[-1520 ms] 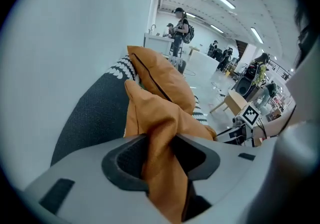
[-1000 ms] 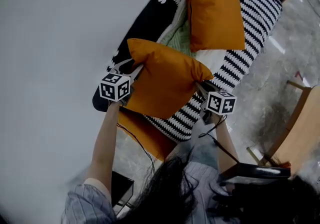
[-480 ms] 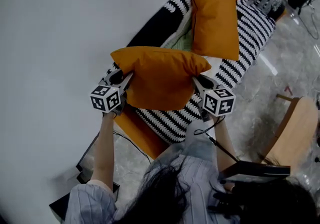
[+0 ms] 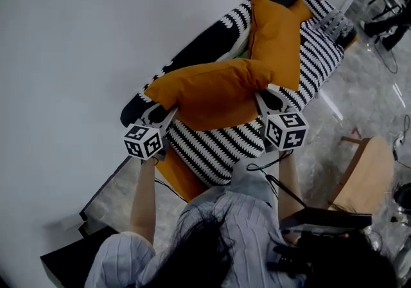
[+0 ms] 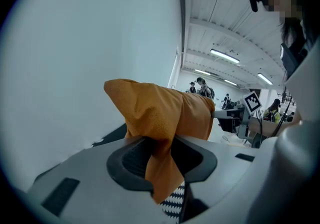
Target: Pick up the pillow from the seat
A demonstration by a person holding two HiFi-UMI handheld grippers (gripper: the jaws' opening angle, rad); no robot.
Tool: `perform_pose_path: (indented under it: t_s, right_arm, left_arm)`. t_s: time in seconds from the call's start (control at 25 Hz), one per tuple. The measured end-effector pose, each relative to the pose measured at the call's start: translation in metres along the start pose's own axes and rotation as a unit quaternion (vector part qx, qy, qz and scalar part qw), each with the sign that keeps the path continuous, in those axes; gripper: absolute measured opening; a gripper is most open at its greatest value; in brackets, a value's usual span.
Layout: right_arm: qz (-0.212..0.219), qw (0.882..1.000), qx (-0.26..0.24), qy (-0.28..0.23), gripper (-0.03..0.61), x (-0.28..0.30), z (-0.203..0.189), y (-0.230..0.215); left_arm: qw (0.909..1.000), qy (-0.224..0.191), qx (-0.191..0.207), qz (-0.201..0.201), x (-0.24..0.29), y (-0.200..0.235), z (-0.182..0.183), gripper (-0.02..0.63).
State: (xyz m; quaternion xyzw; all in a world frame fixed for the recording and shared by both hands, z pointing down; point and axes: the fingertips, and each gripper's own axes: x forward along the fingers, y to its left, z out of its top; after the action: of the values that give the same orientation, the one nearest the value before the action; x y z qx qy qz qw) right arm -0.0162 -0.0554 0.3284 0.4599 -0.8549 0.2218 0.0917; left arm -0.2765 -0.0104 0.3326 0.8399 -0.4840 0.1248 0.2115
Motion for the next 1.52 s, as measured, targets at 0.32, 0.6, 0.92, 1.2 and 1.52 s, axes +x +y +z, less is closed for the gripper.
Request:
perform_pose_path:
  t_s: [0.32,0.6,0.92,1.2,1.52]
  right_arm:
    - [-0.001,0.999,0.007,-0.04,0.058,-0.048,0.022,0.035]
    - [0.005,0.999,0.014,-0.034,0.058,-0.087,-0.002,0.072]
    - [-0.008,1.0,0.009,-0.022,0.058,-0.124,-0.028,0.1]
    - [-0.015,1.0,0.007,-0.02,0.058,-0.147,-0.032,0.111]
    - [-0.006,1.0,0.001,-0.015,0.058,-0.159,-0.032,0.108]
  left_arm:
    - [0.9924,-0.12,-0.023,-0.017,-0.065,-0.027,0.037,0.121]
    - [0.9874,-0.151,-0.044,-0.013,-0.115,-0.042,0.02,0.117]
    - [0.9878,-0.142,-0.061,-0.018,-0.154,-0.06,-0.016,0.115]
    - [0.9875,-0.142,-0.065,-0.024,-0.175,-0.077,-0.023,0.117]
    - [0.9871,-0.147,-0.063,-0.011,-0.179,-0.089,-0.024,0.115]
